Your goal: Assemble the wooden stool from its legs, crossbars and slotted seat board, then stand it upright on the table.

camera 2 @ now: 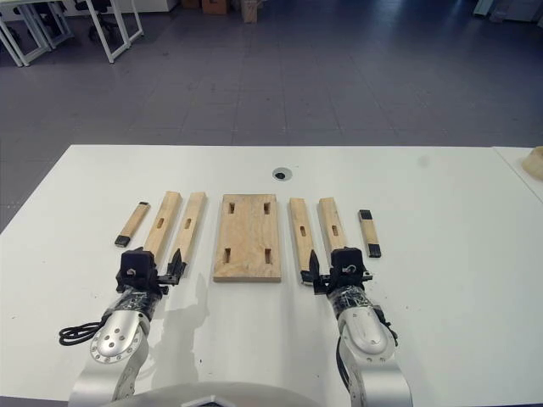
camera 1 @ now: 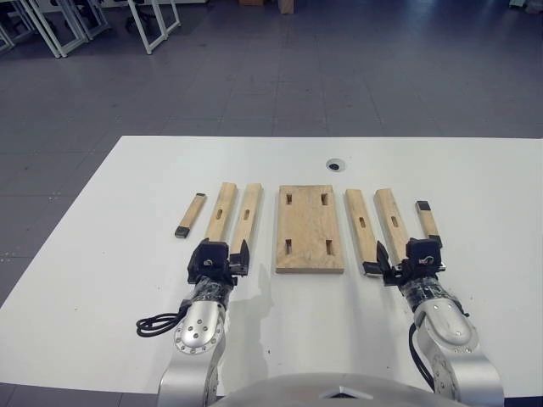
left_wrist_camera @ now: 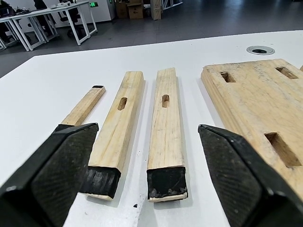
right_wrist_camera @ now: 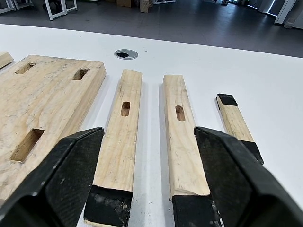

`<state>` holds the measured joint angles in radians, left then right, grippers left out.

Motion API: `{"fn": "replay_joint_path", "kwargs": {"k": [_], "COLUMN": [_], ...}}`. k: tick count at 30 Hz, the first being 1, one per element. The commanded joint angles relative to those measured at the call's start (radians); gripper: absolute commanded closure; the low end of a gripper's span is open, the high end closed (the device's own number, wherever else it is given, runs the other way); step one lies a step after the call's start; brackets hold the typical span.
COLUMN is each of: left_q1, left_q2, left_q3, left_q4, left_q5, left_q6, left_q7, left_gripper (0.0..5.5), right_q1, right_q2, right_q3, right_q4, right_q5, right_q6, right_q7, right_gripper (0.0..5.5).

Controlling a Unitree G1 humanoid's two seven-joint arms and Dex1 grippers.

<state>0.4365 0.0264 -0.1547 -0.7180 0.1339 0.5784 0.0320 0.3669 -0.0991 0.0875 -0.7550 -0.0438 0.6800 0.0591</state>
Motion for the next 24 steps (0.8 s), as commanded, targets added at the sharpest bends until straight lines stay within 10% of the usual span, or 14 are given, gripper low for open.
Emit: {"fn": "replay_joint_path", "kwargs": {"k": [1,16,24], "left_q1": [0.013,0.001,0.007], "left_q2": [-0.010,-0.021,-0.024], "left_q3": [-0.010,-0.021,-0.016], "left_q4": [-0.004,-0.015,-0.017], "left_q5": [0.014,0.025,0.029], "left_q6": [-0.011,0.003,0.003], "left_q7": [0.019,0.035,0.035], "left_gripper": [1.56,1.56,1.56], "right_q1": [-0.011,-0.024,-0.384], "right_q2": [-0.013,-0.020,-0.186], "right_q3": [-0.010,-0.022,-0.330], "right_q4": [0.008,0.011,0.405], "right_q5": [0.008,0.015,0.152], "right_q6": [0.018,0.025,-0.035], "right_q7": [0.011,0.016,0.123], "right_gripper": [1.99,1.99,1.99]}}
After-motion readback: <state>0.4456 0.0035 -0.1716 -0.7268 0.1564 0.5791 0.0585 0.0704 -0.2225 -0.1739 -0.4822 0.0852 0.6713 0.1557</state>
